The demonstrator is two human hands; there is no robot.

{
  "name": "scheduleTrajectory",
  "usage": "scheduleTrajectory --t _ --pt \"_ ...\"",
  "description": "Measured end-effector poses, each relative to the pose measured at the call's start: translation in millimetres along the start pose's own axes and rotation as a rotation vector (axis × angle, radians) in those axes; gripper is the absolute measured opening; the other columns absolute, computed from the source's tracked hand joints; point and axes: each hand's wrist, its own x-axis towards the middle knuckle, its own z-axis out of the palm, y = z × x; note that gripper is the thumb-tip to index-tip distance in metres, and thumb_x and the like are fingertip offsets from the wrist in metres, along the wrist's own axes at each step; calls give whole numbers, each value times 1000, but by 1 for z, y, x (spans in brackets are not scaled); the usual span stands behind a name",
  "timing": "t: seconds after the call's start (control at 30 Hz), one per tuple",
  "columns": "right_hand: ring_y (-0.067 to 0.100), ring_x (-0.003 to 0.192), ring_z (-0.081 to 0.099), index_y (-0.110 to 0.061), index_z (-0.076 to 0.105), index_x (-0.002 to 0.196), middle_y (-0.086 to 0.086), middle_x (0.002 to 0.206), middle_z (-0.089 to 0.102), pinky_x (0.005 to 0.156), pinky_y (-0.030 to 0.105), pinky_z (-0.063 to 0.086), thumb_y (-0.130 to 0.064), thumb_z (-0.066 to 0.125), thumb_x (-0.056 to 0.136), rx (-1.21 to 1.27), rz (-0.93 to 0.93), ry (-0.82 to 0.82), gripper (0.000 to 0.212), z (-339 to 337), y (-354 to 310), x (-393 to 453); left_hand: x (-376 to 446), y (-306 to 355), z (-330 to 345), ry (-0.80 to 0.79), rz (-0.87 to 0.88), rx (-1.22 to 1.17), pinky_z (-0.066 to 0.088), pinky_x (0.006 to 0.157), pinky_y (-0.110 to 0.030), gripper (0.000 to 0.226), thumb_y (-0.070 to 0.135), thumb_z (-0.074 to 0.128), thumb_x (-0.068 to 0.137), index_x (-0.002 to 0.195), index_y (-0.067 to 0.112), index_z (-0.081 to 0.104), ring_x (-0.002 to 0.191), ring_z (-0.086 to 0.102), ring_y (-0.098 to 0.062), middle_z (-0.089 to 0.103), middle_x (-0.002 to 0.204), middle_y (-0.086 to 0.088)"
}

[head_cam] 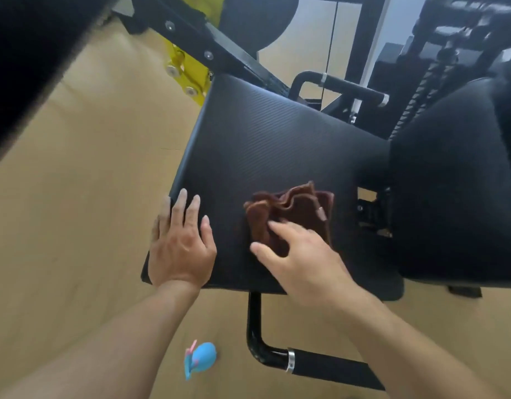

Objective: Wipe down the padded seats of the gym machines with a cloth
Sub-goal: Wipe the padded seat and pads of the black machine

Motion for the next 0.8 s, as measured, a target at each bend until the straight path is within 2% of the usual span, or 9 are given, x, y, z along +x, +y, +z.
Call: scheduleTrajectory --t 0.07,0.17,0.33,0.47,0.5,0.57,0.63,0.7,0.8 --pt "20 146 30 -39 48 147 -5 155 46 121 43 24 -64 44 97 -282 -157 81 57 31 9 10 0 0 1 7 8 14 34 118 -51 54 37 31 100 146 16 50 149 33 -32 42 158 -7" --pt "34 158 5 -39 32 157 4 169 24 125 61 4 -66 43 93 -388 -266 142 71 54 25 36 -1 -1 3 28 16 37 35 117 -52 53 34 33 100 146 14 50 149 34 -34 43 158 -8" --pt "35 158 4 -43 29 157 0 170 22 122 66 5 -69 38 94 -410 -370 128 68 48 27 85 0 -2 5 31 29 87 37 115 -53 53 32 36 100 146 12 49 148 34 -35 43 157 -10" --pt "34 158 -8 -47 19 158 -4 172 9 123 63 -8 -67 36 94 -290 -105 195 69 30 -8 153 0 -1 3 20 32 108 38 113 -54 52 31 37 100 147 12 49 148 34 -35 43 157 -10" --pt "34 158 -6 -47 20 158 -5 172 10 124 62 -6 -67 37 93 -259 -60 193 69 31 -19 160 0 -1 3 21 36 111 38 114 -53 52 30 37 100 147 12 49 148 34 -35 43 157 -9" --pt "31 158 3 -45 29 156 -7 170 20 125 57 3 -62 42 90 -229 -113 213 69 36 -27 148 0 -3 4 24 42 114 37 115 -52 52 29 36 100 148 12 48 148 34 -35 42 158 -9" --pt "28 157 16 -42 41 151 -9 165 33 124 53 14 -56 47 88 -266 -299 206 65 43 -18 105 -1 -3 4 22 43 113 36 115 -52 52 26 36 100 148 11 48 149 33 -36 42 158 -9" --pt "26 156 21 -40 47 149 -9 162 39 122 53 20 -51 51 88 -328 -490 114 62 56 4 48 -1 -3 4 10 47 110 34 116 -53 52 24 35 100 148 11 47 150 31 -37 41 158 -10" --pt "26 158 14 -40 37 155 -9 166 31 122 57 22 -50 53 94 -445 -662 -21 63 73 42 0 -1 -4 3 -27 52 115 32 118 -53 52 21 36 100 151 12 44 152 27 -36 39 161 -8"
